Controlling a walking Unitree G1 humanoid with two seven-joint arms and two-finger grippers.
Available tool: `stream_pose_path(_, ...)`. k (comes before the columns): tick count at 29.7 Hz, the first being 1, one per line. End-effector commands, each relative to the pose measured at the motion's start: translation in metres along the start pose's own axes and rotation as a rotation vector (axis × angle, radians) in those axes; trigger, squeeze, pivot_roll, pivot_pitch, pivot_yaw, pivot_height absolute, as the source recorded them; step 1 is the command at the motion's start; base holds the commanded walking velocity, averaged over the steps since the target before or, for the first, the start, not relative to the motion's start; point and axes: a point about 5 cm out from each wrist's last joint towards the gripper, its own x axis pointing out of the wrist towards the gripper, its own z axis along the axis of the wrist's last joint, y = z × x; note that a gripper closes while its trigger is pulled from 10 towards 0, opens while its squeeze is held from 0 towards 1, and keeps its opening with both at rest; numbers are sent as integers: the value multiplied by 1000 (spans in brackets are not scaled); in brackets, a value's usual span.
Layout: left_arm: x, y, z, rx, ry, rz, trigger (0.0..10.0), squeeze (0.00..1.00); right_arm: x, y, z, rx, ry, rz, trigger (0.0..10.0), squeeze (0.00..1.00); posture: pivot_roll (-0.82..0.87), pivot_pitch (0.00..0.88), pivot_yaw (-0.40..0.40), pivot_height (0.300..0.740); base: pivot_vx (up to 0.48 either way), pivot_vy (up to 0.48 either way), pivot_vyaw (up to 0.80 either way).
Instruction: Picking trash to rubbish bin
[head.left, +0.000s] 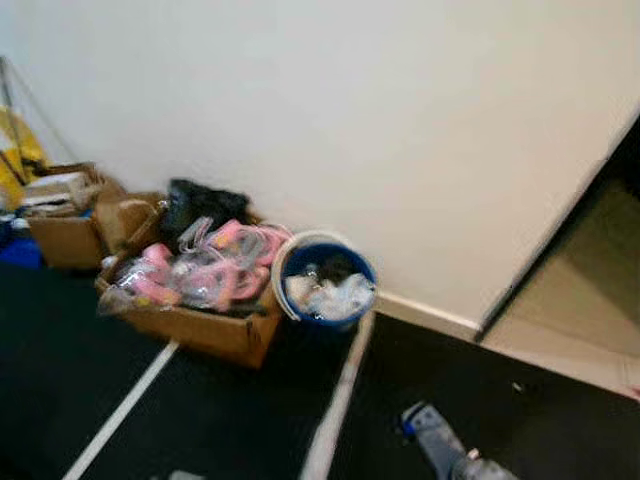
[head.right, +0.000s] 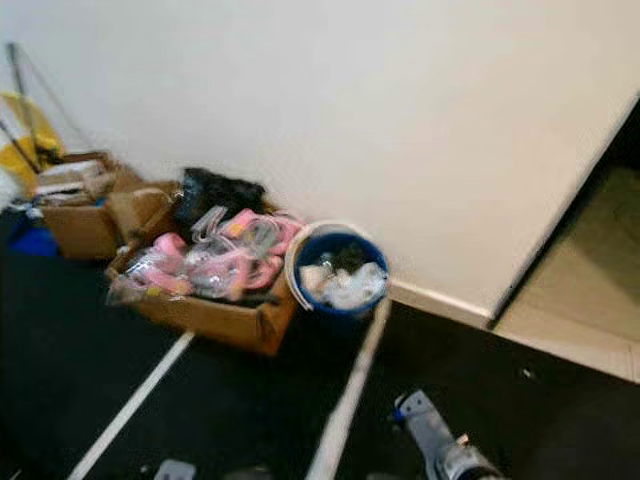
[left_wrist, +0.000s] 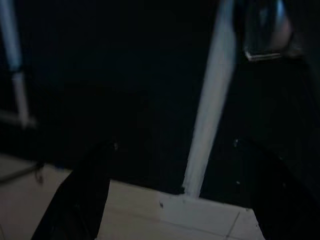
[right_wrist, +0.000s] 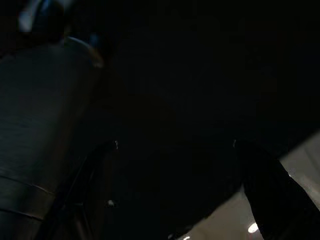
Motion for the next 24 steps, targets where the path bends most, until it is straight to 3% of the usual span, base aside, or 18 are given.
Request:
stream_pose_path(1,0,0,6,-5,-25,-2,10000,0,1,5,-9,5,28,12,10000,0,58,15,-3,740,0,-465,0)
stream_pose_path(24,1,-3,7,7,-25,-11,10000,0,1,4,-12,19,28,3,10000,0,45,23,-1,740,0,-465,0)
